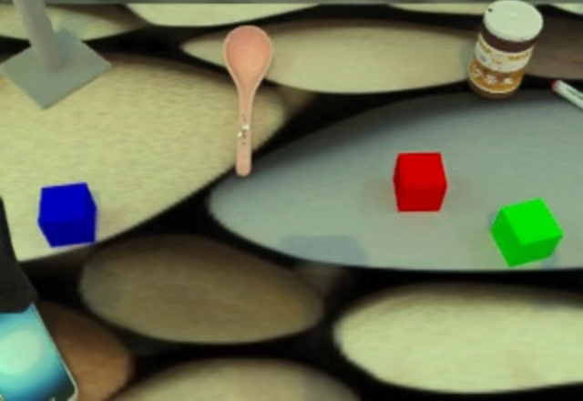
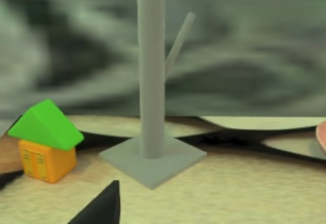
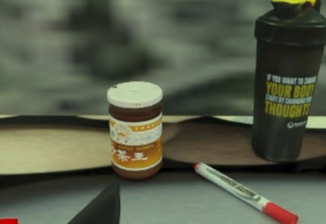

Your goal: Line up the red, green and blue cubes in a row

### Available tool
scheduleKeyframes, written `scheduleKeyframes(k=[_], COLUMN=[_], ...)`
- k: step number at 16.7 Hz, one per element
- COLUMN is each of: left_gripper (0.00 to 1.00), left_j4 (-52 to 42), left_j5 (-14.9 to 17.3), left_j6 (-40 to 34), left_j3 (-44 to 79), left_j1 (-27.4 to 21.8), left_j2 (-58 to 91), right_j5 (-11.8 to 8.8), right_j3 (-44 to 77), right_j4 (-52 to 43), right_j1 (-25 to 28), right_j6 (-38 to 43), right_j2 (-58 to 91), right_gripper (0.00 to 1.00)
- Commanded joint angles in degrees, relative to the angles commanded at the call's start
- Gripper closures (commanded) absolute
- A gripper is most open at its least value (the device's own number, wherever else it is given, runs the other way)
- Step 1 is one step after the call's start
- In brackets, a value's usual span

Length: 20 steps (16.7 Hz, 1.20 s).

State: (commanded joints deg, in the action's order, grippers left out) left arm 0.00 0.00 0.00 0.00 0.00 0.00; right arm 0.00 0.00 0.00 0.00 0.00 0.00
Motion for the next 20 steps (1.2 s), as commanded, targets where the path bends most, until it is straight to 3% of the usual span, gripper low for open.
scheduleKeyframes(k=[5,9,20], left_gripper=[0.0,0.0,0.0], left_j4=[0.0,0.0,0.0], left_j5=[0.0,0.0,0.0], left_j6=[0.0,0.0,0.0], left_j3=[0.0,0.0,0.0], left_j1=[0.0,0.0,0.0], left_j2=[0.0,0.0,0.0], right_j5=[0.3,0.62,0.25], right_j3=[3.44,15.78,72.56], right_j4=[-2.06,-9.82,-47.88], right_j1=[0.5,2.89,15.39], right_j6=[0.87,3.51,14.33], right_j2=[3.51,16.65,83.82], right_gripper=[0.0,0.0,0.0])
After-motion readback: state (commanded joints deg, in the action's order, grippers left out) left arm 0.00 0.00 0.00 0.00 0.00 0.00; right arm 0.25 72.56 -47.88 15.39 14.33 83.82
